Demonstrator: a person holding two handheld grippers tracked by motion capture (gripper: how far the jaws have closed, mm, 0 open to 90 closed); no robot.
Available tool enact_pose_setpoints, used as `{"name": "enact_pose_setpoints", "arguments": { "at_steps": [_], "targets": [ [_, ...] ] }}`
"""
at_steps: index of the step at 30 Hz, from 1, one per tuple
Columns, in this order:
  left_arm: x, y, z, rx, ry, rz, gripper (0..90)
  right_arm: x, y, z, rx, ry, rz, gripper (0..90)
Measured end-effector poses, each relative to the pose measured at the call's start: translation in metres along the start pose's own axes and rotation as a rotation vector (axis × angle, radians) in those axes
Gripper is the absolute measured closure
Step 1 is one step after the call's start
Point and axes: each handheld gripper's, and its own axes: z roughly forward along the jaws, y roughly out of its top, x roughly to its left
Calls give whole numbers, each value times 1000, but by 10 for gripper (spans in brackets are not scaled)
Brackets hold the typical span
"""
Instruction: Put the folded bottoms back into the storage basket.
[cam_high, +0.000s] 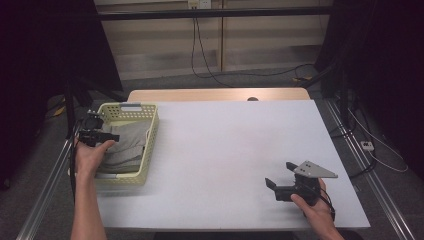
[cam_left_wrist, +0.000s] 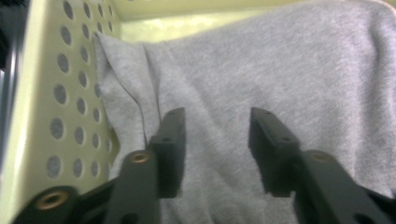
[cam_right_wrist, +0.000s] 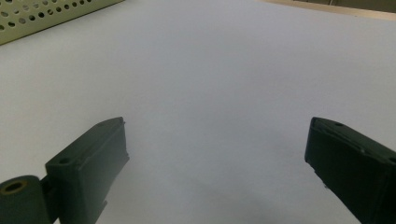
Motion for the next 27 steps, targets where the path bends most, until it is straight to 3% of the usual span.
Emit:
{"name": "enact_pose_setpoints", "arguments": {
  "at_steps": [8, 16, 18, 23, 27],
  "targets": [
    [0, 1, -3, -44, 2, 15, 283, -2, 0, 0, 2, 3, 10, 55],
    [-1, 4, -7, -88, -8, 6, 175, -7, -2, -1, -4, 2, 28, 55],
    [-1, 4, -9, -101, -38, 8, 107, -7, -1, 0, -5, 5, 27, 55],
    [-4, 3, -19, -155, -59, 44, 91, -6, 0, 1, -4, 7, 18, 55],
    [-4, 2, -30, -195, -66, 46, 77, -4, 1, 2, -2, 6, 10, 55]
  ]
}}
